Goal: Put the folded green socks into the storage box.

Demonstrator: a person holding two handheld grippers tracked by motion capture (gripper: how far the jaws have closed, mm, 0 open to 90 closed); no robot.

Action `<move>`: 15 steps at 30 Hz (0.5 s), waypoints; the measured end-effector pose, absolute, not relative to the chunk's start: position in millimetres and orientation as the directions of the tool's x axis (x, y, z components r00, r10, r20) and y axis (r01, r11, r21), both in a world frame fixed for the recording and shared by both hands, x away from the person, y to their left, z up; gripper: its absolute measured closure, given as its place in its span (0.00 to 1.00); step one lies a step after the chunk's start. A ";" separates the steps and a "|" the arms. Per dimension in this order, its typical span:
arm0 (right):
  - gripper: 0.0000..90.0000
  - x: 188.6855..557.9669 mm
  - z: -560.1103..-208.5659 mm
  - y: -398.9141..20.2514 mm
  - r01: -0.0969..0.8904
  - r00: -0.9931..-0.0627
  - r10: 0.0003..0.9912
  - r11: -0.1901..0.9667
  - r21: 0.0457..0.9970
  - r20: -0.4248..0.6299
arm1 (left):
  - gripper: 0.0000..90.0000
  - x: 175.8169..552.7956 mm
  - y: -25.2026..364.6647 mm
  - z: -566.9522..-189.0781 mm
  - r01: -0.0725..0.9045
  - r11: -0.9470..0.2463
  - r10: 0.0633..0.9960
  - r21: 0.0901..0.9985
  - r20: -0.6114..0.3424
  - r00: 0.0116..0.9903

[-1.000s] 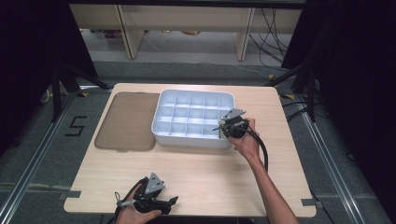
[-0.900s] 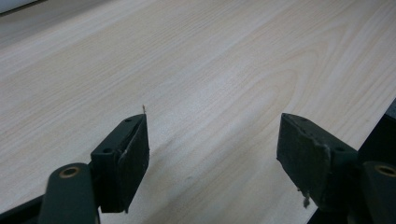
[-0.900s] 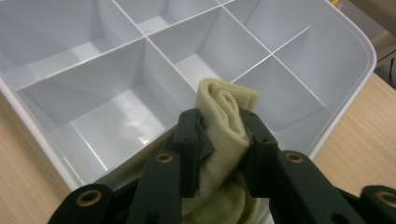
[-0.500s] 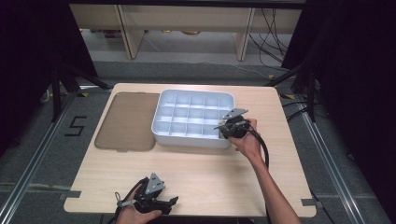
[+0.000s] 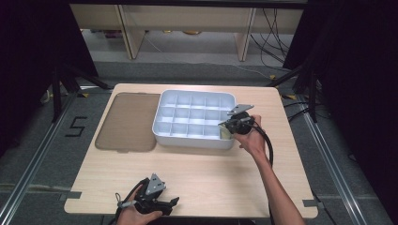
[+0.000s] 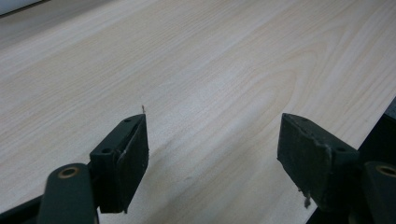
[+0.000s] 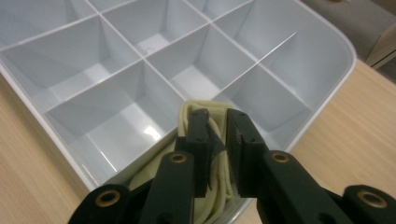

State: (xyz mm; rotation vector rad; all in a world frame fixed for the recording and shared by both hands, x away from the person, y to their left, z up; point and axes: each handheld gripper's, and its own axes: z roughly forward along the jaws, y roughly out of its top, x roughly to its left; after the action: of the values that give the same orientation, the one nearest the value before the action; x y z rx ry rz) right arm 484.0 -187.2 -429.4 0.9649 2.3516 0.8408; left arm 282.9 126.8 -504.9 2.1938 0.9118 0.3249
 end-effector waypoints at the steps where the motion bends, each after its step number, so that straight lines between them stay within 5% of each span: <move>1: 0.89 484.5 -433.1 -185.5 0.470 -0.647 0.740 0.576 0.669 -0.183 | 0.27 283.0 126.8 -504.9 0.513 -0.483 0.697 0.710 -0.043 0.716; 15: 0.91 492.9 -447.6 -173.2 0.515 -0.668 0.717 0.638 0.573 -0.198 | 0.27 282.8 127.3 -504.1 0.507 -0.496 0.691 0.705 -0.033 0.722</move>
State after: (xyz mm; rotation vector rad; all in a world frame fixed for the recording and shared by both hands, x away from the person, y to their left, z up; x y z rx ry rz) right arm 492.9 -173.2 -447.6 0.9732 2.4495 0.6750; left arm 282.8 127.3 -504.1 2.2050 0.9020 0.3295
